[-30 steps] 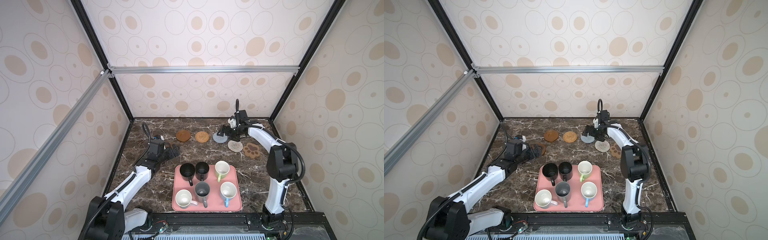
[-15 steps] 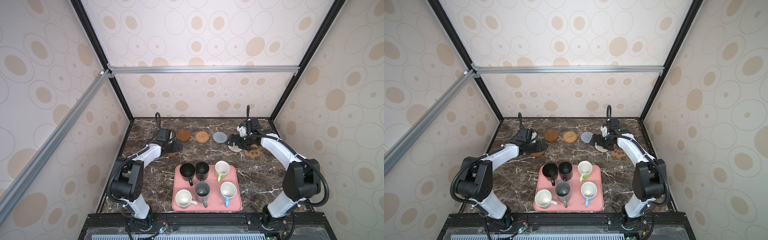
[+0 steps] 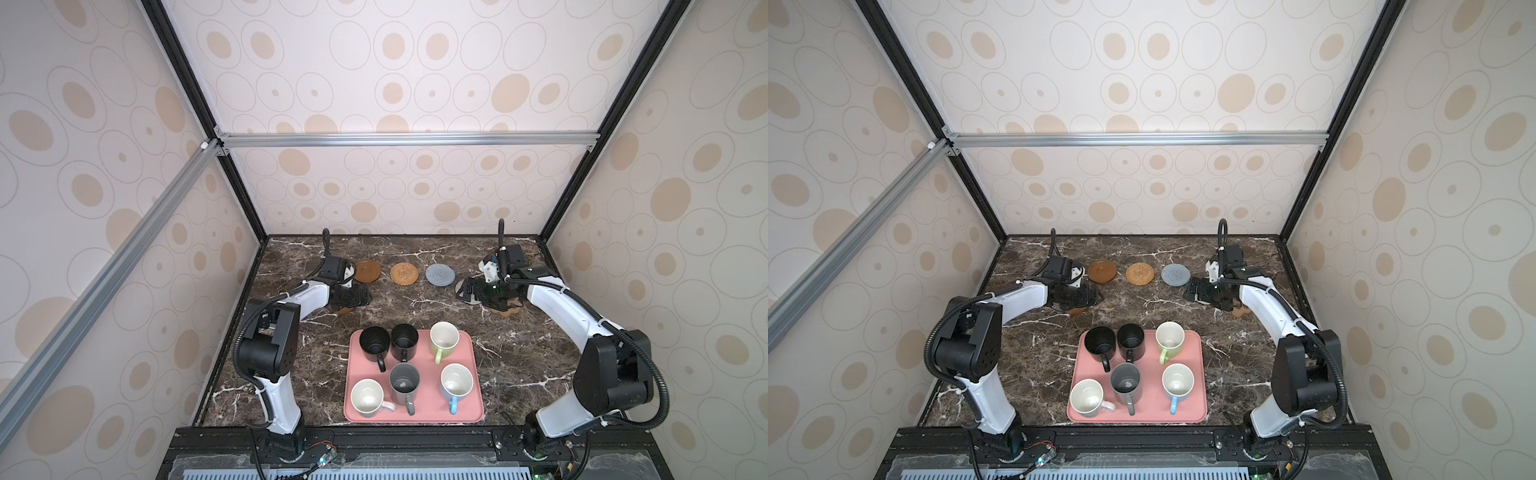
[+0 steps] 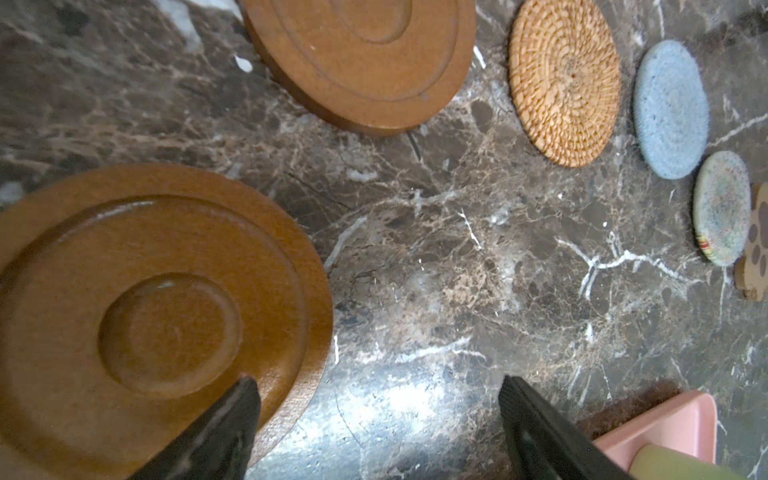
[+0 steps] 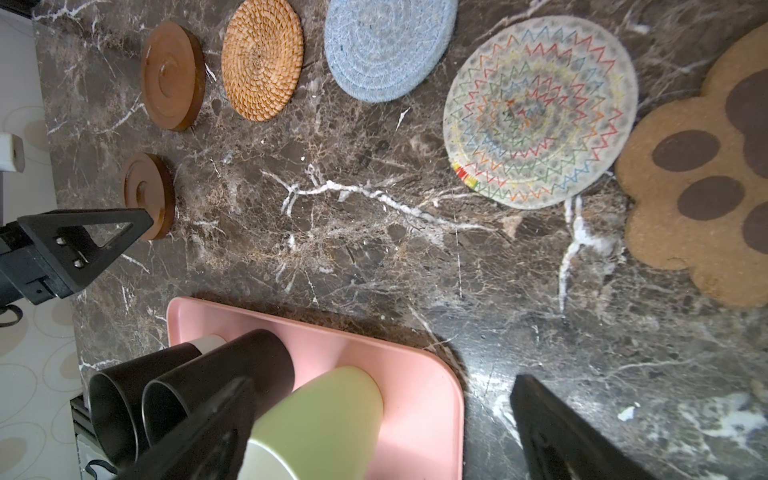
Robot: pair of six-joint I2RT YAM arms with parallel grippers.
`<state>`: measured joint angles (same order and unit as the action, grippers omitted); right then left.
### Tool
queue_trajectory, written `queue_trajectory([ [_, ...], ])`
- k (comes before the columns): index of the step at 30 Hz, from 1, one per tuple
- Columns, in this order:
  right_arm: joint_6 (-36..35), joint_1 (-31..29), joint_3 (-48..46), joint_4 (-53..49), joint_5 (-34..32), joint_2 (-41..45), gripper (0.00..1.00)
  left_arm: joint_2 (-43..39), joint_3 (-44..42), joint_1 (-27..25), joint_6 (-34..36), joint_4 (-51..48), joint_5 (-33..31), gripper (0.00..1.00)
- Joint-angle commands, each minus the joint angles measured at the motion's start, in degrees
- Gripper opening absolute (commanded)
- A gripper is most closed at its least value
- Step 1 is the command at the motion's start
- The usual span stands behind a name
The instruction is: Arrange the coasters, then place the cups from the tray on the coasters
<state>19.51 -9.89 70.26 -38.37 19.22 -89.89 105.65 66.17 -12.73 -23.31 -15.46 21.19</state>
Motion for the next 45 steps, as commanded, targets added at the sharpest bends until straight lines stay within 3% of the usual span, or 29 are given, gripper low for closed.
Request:
queue_trajectory([
  [1,0.2,0.5,-0.8,-0.7,-0.7,1.4,1.00,1.6,2.3,0.2,2.4,0.0,1.8,0.90],
  [13,0.8,0.8,-2.8,-0.1,-1.1,2.3,1.00,5.3,3.7,0.1,2.9,0.9,4.2,0.87],
  [45,1.3,1.2,-2.4,0.7,-0.5,1.9,1.00,1.6,0.7,-7.9,-6.0,6.2,8.3,0.86],
])
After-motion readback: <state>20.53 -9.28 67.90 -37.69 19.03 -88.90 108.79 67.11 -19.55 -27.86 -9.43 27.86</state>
